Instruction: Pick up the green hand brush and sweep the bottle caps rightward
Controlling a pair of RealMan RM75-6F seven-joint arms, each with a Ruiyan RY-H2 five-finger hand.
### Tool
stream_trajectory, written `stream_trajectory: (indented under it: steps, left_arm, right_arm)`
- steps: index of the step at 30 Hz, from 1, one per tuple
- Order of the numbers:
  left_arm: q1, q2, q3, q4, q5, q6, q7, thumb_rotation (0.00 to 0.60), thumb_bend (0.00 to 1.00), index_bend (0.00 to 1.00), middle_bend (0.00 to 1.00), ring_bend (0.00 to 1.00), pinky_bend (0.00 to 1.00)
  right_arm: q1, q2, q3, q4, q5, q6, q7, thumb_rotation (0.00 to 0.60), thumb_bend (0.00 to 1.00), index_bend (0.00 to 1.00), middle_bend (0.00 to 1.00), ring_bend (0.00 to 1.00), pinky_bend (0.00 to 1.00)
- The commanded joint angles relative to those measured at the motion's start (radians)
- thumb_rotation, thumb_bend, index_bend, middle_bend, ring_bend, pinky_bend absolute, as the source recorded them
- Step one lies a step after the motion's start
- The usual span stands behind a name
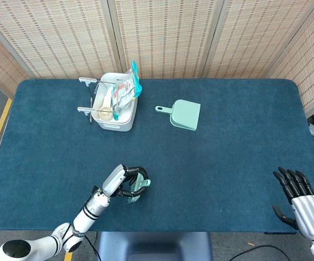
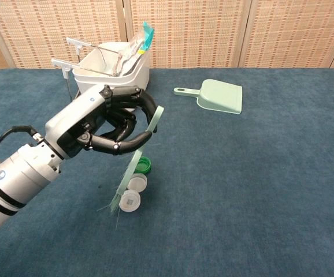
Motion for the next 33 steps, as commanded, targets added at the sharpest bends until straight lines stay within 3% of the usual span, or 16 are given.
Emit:
stream_trajectory:
  steps: [1,9,15,21,23,25,27,29,32,33]
  left_arm:
    - [-0.005,0.03,-0.015,-0.033,0.004,0.029,0.03,0.6,0.68,0.79,0.91,0.78,1.0]
    - [0.045,0.169,-0.004,-0.049,-0.023,0.027,0.242,0.6,0.68,0.79,0.91,0.78,1.0]
    - [0.11,0.223,0.063,0.018,-0.024,-0.01,0.451,0.6,0.71,0.79,0.91,0.78,1.0]
    - [0.148,0.22,0.111,0.064,-0.033,-0.085,0.591,0.6,0.67,0.78,0.91,0.78,1.0]
    - [0.15,0.209,0.116,0.079,-0.037,-0.106,0.606,0.6,0.62,0.74,0.89,0.77,1.0]
    - [0.15,0.197,0.114,0.088,-0.048,-0.133,0.623,0.6,0.55,0.61,0.84,0.74,0.97]
    - [0.15,0.191,0.106,0.084,-0.061,-0.15,0.634,0.6,0.5,0.46,0.73,0.72,0.95]
    - [0.147,0.198,0.103,0.061,-0.073,-0.178,0.634,0.6,0.43,0.23,0.46,0.72,0.95]
    - [0.141,0.23,0.095,-0.015,-0.093,-0.215,0.612,0.6,0.36,0.03,0.14,0.7,0.95]
    - [0.14,0.24,0.093,-0.034,-0.095,-0.216,0.611,0.6,0.35,0.01,0.08,0.7,0.95]
  right_arm:
    - [0.0,0.0,0.0,0.001,0.0,0.0,0.0,0.6,0.27,0.0,0.01,0.0,0.0]
    - [-0.003,0.002,-0.002,-0.001,-0.008,0.004,0.0,0.6,0.27,0.0,0.01,0.0,0.0]
    - [-0.005,0.001,-0.002,-0.003,-0.007,0.005,-0.007,0.6,0.27,0.0,0.01,0.0,0.0]
    - [-0.001,-0.006,-0.007,-0.008,-0.014,-0.011,-0.027,0.6,0.27,0.0,0.01,0.0,0.0]
    - [-0.001,-0.007,-0.01,-0.009,-0.018,-0.013,-0.032,0.6,0.27,0.0,0.01,0.0,0.0]
    - [-0.002,-0.009,-0.011,-0.01,-0.021,-0.012,-0.035,0.6,0.27,0.0,0.01,0.0,0.0]
    - [-0.003,-0.01,-0.011,-0.008,-0.022,-0.01,-0.038,0.6,0.27,0.0,0.01,0.0,0.0]
    - [-0.003,-0.011,-0.009,-0.008,-0.02,-0.01,-0.039,0.6,0.27,0.0,0.01,0.0,0.0]
    - [-0.002,-0.013,-0.007,-0.008,-0.014,-0.013,-0.041,0.6,0.27,0.0,0.01,0.0,0.0]
    - [-0.002,-0.013,-0.007,-0.009,-0.014,-0.014,-0.042,0.6,0.27,0.0,0.01,0.0,0.0]
